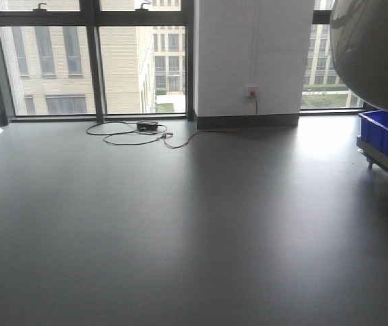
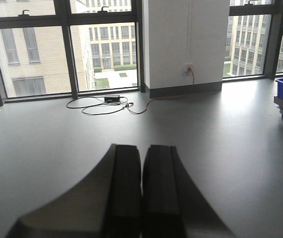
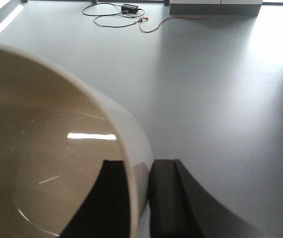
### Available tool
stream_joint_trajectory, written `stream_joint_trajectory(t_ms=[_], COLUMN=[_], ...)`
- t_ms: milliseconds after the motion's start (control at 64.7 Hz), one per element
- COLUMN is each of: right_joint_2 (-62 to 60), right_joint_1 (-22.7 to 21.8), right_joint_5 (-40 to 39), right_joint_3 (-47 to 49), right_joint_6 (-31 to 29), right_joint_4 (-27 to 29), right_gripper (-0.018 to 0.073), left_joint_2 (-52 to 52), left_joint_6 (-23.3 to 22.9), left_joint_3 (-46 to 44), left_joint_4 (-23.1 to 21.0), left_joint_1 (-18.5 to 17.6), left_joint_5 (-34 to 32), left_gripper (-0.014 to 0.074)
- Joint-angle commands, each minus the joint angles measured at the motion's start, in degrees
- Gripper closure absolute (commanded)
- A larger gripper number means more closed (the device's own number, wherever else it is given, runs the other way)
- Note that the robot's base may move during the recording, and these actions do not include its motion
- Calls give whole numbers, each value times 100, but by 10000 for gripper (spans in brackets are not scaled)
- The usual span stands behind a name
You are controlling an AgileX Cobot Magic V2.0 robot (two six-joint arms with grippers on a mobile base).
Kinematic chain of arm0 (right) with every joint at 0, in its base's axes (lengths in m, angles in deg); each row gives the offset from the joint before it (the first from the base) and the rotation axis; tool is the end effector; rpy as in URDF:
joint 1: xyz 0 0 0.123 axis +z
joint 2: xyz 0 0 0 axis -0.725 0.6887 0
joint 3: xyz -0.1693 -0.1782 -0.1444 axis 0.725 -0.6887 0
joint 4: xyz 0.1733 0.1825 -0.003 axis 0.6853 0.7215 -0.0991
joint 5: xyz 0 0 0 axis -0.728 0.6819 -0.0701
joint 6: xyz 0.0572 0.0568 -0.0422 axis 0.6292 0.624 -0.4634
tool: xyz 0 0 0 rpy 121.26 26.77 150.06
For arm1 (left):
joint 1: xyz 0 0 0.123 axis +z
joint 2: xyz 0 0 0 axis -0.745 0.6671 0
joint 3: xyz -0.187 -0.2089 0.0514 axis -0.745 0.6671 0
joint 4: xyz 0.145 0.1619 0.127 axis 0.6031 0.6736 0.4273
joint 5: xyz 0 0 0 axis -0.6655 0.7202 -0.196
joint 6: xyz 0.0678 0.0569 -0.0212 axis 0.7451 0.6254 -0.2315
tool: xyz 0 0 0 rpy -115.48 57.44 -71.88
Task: Move white bin to right shelf second layer
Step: 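Drive toward the windows and turn toward the roller shelf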
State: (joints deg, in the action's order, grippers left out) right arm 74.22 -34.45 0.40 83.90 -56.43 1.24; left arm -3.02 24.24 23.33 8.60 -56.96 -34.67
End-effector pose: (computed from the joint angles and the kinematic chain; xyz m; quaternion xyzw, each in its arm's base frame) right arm 0.1266 0.0253 0.3309 -0.0445 0.8096 0.0790 0.5799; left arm 0.0555 -0.0092 0.2034 0.0685 0.7027 -0.0441 0.7068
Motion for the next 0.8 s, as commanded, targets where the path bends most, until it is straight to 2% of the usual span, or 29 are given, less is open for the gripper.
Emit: stream_joint_trajectory(t_ms=[0,789], right_joint_2=[-4,-4], right_joint_1=[-29,-29], right_joint_5=[-575,-581], right_joint_3=[182,182], right_joint_6=[-15,-15], right_joint_4=[-7,-7], right_gripper=[503,503], left_joint_2=[-80,-80], left_joint_6=[-20,-20], left_joint_3=[211,211], left_joint_4=[-31,-31], left_joint_1=[-32,-32], left_joint_5=[-482,-482], left_gripper=[512,512])
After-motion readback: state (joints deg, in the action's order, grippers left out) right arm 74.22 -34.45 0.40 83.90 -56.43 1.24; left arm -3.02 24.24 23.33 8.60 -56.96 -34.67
